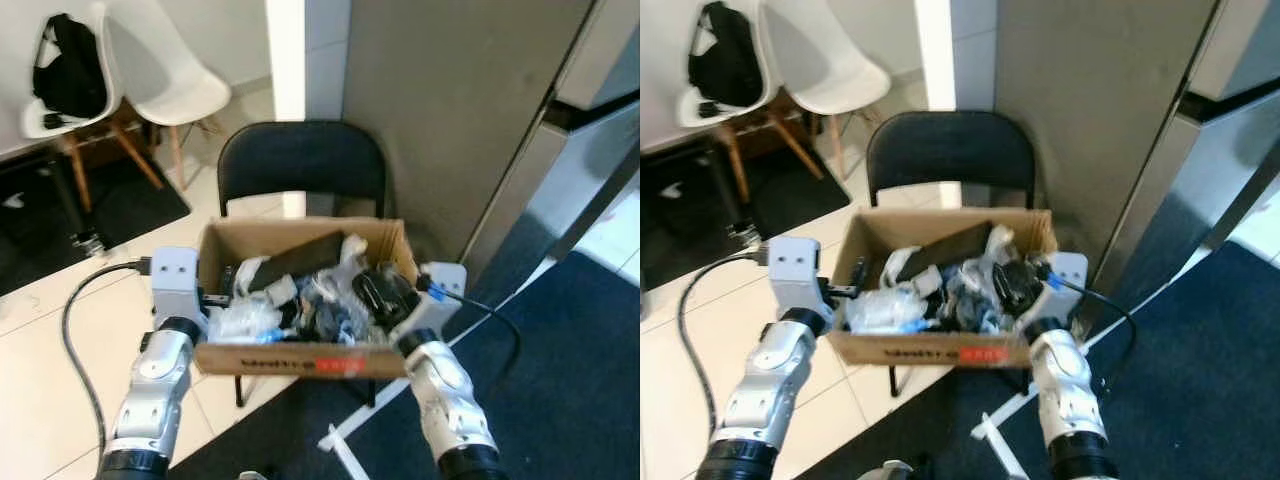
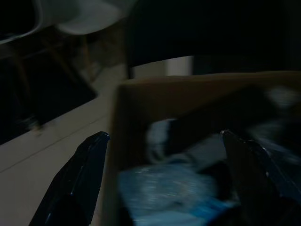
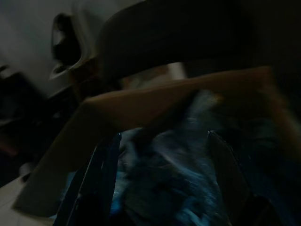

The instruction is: Picking trash to rubbish bin

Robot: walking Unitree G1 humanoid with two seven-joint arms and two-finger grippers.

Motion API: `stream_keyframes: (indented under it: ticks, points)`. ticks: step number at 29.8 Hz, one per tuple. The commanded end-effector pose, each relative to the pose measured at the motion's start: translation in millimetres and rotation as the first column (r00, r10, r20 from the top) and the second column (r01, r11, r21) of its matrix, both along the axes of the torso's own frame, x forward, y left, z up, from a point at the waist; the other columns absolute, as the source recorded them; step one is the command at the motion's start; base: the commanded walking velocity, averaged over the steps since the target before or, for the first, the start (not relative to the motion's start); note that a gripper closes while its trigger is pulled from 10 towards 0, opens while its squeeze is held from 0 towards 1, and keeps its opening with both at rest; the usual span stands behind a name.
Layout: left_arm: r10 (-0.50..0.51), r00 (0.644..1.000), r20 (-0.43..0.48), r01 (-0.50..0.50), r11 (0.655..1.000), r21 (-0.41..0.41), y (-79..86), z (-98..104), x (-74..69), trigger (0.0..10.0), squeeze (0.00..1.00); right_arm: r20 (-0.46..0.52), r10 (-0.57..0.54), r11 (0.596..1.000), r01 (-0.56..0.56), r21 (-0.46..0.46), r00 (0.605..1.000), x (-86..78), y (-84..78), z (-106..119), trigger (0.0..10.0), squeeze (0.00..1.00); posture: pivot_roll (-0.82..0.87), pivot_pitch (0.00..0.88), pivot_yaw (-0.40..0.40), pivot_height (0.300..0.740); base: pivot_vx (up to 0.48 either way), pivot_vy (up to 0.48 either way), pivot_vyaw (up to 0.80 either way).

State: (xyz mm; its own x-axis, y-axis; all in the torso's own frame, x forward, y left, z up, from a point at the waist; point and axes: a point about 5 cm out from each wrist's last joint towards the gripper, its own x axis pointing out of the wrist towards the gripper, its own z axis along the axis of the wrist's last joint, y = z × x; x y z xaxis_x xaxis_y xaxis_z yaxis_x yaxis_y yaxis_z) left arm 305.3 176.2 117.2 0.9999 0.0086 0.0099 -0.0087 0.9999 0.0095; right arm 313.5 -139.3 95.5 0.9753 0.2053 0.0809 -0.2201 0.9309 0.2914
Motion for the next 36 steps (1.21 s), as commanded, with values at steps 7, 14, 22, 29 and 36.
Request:
stream_keyframes:
  ticks: [7,14,22,29,36]
  points:
    - [0.001,1.0,-0.016,-0.001,1.0,0.007,-2.2,-2,-0.4,10.0,0.0,0.015,-0.024,1.0,0.024,0.004,1.0,3.1,0.7,7,10.0,0.0,0.05,0.122,0.022,0.74,-0.036,0.0,0.0]
    - [-0.012,1.0,-0.01,0.012,1.0,0.021,-2.8,-1,-0.2,10.0,0.0,0.023,-0.034,0.999,0.034,0.006,0.999,5.9,5.2,11,10.0,0.0,0.05,0.128,0.026,0.74,0.0,0.0,0.0]
    - [-0.006,1.0,-0.008,0.006,1.0,0.019,-1.1,-1,-1.7,10.0,0.0,0.001,-0.033,0.999,0.033,-0.015,0.999,2.6,6.5,5,10.0,0.0,0.06,0.133,0.026,0.74,0.0,0.0,0.0]
    - [-0.009,1.0,-0.008,0.009,1.0,0.019,-2.6,0,-0.6,10.0,0.0,0.001,-0.055,0.998,0.055,-0.027,0.998,-0.5,2.5,2,10.0,0.0,0.06,0.137,0.031,0.74,0.0,0.0,-0.8]
    - [-0.014,1.0,-0.011,0.014,1.0,0.023,-2.4,0,-1.1,10.0,0.0,-0.016,-0.098,0.994,0.097,-0.052,0.995,-2.3,-3.5,-2,10.0,0.0,0.06,0.141,0.035,0.74,0.0,0.0,-0.8]
